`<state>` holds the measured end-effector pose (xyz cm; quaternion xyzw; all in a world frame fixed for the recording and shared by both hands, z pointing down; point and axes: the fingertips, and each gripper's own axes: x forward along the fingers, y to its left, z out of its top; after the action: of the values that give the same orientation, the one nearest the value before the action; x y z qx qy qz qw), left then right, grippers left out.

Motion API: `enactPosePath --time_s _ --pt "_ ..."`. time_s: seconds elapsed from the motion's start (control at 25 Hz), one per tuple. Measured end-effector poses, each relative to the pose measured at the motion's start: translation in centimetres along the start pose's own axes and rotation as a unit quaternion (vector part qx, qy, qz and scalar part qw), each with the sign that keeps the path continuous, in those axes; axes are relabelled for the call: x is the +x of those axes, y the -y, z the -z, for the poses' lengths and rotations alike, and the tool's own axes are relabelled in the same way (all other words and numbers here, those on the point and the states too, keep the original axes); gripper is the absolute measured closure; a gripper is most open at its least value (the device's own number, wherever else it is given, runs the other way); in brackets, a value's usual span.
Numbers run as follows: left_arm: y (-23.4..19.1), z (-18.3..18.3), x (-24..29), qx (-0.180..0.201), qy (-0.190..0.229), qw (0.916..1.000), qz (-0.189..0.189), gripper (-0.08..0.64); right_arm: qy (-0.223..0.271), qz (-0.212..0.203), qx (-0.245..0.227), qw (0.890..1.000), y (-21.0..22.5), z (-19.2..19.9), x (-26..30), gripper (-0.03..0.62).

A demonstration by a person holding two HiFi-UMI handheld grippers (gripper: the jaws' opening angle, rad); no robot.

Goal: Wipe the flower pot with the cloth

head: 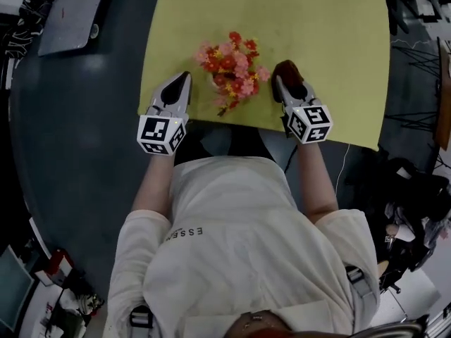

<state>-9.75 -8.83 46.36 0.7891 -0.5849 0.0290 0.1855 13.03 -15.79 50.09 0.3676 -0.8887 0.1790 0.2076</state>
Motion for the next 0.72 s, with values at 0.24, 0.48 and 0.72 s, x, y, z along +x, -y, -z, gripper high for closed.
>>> enactPosePath --time_s 0.24,0.48,0.72 --pt "-1.0 -0.1 -0.9 0.001 -0.022 0.9952 0.095 0.548 -0.011 0.102 0.035 0.994 -4.0 2.8 -1.3 0.535" --pt "-1.5 0.4 -2.8 0.023 -0.05 0.9849 0.164 0.548 -0.008 0.161 0.06 0.985 -8.6 4.6 -2.7 0.535" --pt "-2.2 1.5 -4.7 0.021 -0.06 0.9798 0.19 0.548 -0.043 0.162 0.071 0.983 -14.9 8.2 -2.2 0.535"
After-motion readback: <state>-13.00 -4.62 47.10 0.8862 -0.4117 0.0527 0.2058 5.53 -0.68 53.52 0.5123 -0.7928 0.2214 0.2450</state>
